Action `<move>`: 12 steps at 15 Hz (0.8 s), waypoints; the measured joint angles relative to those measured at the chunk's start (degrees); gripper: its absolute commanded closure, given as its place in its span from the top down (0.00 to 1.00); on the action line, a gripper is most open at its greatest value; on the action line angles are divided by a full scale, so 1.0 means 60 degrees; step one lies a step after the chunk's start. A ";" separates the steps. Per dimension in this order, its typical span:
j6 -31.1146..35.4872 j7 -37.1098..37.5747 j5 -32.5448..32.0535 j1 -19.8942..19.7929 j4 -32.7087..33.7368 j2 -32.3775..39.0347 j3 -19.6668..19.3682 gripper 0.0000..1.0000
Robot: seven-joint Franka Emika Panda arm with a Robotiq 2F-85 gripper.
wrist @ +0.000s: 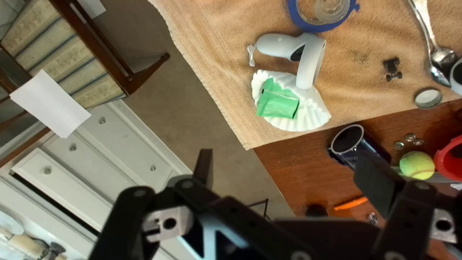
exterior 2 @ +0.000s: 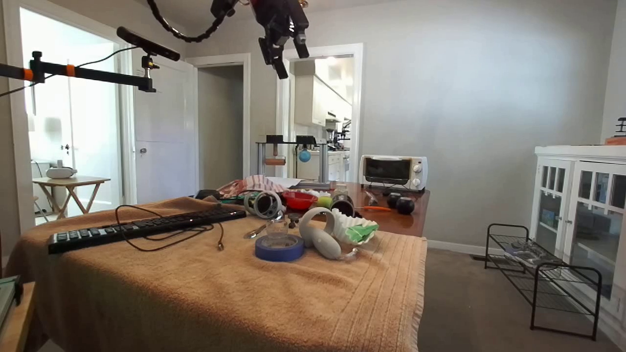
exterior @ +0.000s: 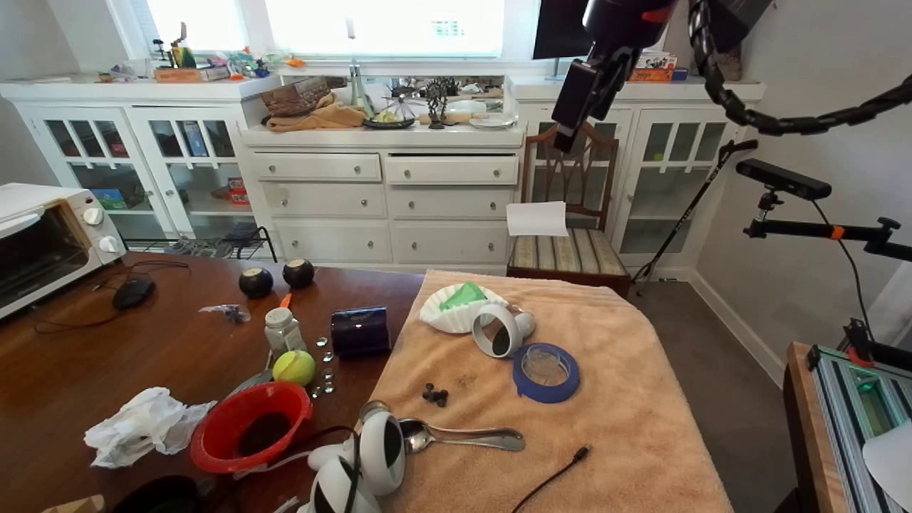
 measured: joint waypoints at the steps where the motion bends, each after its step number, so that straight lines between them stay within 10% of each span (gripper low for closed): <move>1: 0.0393 -0.0106 -0.0230 0.0020 -0.0016 0.0061 -0.0029 1.00; 7: 0.4753 -0.2232 -0.0718 0.0053 -0.0201 0.1559 -0.1015 1.00; 12: 0.7697 -0.5666 0.1802 0.0494 0.0264 0.3882 -0.1771 1.00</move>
